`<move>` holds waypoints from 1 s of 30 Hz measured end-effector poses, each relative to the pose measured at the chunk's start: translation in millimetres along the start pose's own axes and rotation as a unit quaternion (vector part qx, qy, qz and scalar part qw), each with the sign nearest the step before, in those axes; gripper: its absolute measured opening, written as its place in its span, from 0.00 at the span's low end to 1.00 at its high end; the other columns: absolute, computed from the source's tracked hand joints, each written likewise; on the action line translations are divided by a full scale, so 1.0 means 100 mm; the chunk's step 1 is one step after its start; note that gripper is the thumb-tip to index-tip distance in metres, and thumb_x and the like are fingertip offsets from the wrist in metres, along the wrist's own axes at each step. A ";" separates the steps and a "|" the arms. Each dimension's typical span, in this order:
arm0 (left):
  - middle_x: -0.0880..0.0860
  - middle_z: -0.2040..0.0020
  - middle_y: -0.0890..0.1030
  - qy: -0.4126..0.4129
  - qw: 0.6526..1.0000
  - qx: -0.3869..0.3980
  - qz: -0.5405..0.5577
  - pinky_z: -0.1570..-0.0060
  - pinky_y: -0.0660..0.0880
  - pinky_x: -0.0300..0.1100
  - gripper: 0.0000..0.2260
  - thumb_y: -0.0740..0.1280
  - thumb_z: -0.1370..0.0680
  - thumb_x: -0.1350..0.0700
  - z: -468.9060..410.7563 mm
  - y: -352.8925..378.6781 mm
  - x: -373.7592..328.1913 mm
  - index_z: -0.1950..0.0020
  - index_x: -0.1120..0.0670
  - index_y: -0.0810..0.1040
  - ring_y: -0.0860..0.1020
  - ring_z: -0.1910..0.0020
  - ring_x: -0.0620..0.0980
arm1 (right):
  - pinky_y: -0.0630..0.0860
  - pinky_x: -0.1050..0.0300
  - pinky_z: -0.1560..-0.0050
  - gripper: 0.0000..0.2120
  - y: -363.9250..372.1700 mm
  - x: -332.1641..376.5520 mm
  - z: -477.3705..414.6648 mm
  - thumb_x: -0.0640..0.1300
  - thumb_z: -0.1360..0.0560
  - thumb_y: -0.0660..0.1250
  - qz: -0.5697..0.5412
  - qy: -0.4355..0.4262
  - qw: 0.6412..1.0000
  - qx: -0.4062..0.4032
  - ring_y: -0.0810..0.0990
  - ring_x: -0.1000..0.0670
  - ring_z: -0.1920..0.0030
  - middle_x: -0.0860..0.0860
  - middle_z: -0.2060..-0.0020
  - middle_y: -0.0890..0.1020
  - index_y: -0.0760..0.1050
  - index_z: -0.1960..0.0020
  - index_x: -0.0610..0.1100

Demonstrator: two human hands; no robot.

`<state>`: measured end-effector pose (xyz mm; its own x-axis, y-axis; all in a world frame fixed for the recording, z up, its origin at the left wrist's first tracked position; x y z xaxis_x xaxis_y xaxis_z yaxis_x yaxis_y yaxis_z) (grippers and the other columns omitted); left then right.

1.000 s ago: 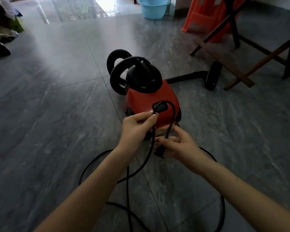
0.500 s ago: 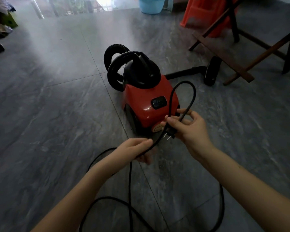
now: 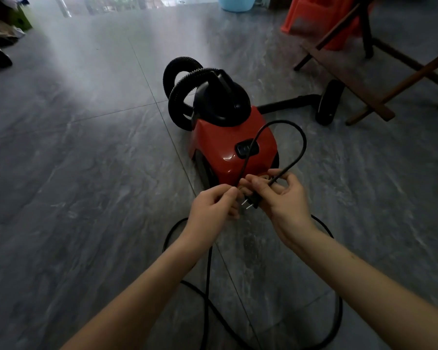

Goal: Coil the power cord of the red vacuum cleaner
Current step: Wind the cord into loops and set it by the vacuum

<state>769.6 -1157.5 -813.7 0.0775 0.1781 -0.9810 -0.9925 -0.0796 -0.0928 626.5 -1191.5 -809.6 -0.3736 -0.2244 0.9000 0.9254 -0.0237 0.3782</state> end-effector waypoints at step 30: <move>0.49 0.70 0.76 -0.198 0.955 0.063 0.212 0.79 0.61 0.33 0.13 0.66 0.21 0.47 0.03 0.29 0.38 0.53 0.57 0.80 0.68 0.75 0.42 | 0.80 0.48 0.43 0.15 0.07 0.04 -0.09 0.33 0.20 0.59 0.024 0.040 0.990 0.135 0.83 0.41 0.43 0.39 0.45 0.84 0.69 0.34 0.37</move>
<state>743.2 -1150.1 -853.6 -0.3512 0.5151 -0.7819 -0.9321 -0.1136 0.3438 632.2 -1200.8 -805.6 -0.3143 -0.2955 0.9022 0.8869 0.2475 0.3901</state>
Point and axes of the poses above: each hand's wrist, its own z-axis away from the middle knuckle, its own y-axis out of the palm, x = y × z, the point moved 8 cm from there along -z, towards the middle knuckle
